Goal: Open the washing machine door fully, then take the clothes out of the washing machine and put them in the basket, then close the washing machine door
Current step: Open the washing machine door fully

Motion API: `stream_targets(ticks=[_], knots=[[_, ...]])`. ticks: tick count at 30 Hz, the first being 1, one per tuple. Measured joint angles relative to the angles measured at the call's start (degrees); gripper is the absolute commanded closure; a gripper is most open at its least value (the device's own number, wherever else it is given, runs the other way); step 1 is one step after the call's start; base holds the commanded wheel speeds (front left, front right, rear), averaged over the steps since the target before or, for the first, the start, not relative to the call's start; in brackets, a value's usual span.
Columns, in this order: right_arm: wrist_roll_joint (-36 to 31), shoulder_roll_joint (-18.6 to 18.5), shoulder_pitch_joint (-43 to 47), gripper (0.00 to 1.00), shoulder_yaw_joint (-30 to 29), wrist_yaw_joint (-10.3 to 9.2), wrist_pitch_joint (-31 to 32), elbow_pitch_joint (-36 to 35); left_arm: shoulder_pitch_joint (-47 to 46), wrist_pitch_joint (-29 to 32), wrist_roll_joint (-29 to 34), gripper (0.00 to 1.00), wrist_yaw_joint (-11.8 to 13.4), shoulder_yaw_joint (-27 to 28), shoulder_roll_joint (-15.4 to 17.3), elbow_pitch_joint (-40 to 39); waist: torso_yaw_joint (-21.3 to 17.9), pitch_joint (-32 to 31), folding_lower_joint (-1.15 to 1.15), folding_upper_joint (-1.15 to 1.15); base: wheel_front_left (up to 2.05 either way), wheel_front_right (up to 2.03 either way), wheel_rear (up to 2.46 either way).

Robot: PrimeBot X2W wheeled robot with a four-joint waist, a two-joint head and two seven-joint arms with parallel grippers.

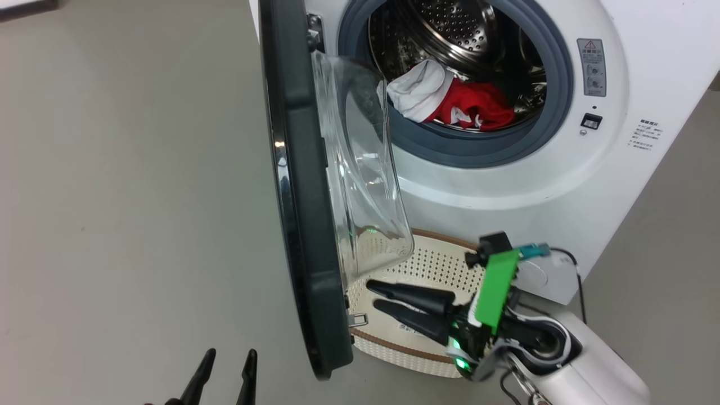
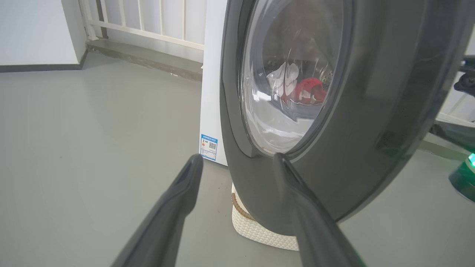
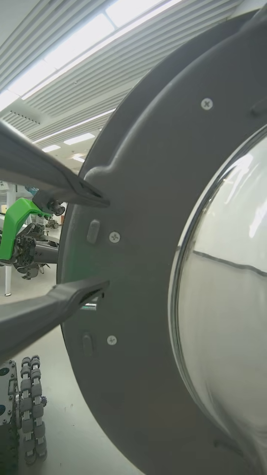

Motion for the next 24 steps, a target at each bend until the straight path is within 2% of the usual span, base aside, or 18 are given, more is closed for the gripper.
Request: stream_targets(ticks=[6, 19, 24], knots=[[-3.7, 0.0, 5.0, 0.0, -3.9, 0.0, -1.6, 0.6, 0.0, 0.0, 0.4, 0.0, -0.2, -0.2, 0.0, 0.6, -0.5, -0.9, 0.0, 0.0, 0.0, 0.0, 0.0], [-11.4, 0.1, 18.7, 0.0, -9.8, 0.0, -9.9, -2.0, 0.3, 0.0, 0.9, 0.0, -0.3, 0.1, 0.0, 1.1, -2.1, -1.8, 0.0, 0.0, 0.0, 0.0, 0.0], [-15.9, -0.1, 21.5, 0.0, -11.2, 0.0, -16.2, -3.1, 0.3, 0.0, 0.9, 0.0, -0.3, 0.3, 0.0, 1.3, -3.1, -1.5, 0.0, 0.0, 0.0, 0.0, 0.0]])
